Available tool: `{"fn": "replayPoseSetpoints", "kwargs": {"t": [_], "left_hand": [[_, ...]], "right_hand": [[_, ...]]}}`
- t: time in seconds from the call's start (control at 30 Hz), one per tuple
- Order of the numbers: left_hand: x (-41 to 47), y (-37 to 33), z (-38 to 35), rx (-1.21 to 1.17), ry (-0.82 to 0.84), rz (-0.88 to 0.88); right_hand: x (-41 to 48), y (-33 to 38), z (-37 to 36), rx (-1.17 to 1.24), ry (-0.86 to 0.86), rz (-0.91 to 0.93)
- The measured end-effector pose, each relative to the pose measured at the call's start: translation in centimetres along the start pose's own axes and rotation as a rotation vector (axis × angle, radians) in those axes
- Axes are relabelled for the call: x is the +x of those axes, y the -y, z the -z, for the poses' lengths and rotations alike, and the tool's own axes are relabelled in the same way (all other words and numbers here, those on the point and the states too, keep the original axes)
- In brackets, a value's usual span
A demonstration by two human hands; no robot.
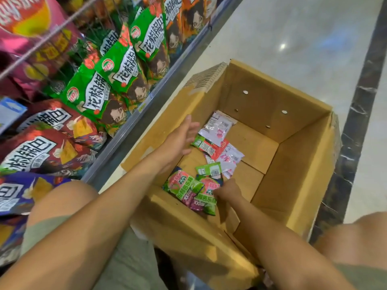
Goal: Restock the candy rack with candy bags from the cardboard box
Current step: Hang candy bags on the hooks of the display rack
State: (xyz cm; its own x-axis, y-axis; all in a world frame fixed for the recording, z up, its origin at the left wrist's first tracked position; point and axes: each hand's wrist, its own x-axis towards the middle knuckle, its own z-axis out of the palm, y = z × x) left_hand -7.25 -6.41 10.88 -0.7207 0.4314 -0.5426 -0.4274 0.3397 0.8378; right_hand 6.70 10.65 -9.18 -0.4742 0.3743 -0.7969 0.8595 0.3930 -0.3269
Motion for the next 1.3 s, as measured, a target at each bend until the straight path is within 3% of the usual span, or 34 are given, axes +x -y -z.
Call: {"fn": "replayPoseSetpoints", "kwargs": {"t": [0.17,0.37,0.73,0.93,1.17,1.3], "left_hand": [[0.9,0.2,0.4,-0.102,0.021,0.023],[1.5,0.0,0.7,-0.198,0.045,0.040],[2.3,-0.1,0.0,-0.212,0.129,0.088],[2.3,-0.1,-1.2,-0.225,0.302,-0.006],[1.6,-0.7,-1.4,-0.372,0.169,-0.076],[1.3,-1.3,-0.1,-0.358,0.014,-0.112]], "right_hand": [[0.8,0.4,-0.5,0.219,0.046,-0.020],[0.8,0.6,1.0,0.203,0.055,0.116],[-8.8,9.0,16.1,0.452,0.068,0.428],[-13.0,12.5,20.1,0.470,0.137,0.531],[-13.5,13.6,19.3,0.499,0.149,0.560],[-11.9,12.9,16.5,0.652,0.088,0.421]]}}
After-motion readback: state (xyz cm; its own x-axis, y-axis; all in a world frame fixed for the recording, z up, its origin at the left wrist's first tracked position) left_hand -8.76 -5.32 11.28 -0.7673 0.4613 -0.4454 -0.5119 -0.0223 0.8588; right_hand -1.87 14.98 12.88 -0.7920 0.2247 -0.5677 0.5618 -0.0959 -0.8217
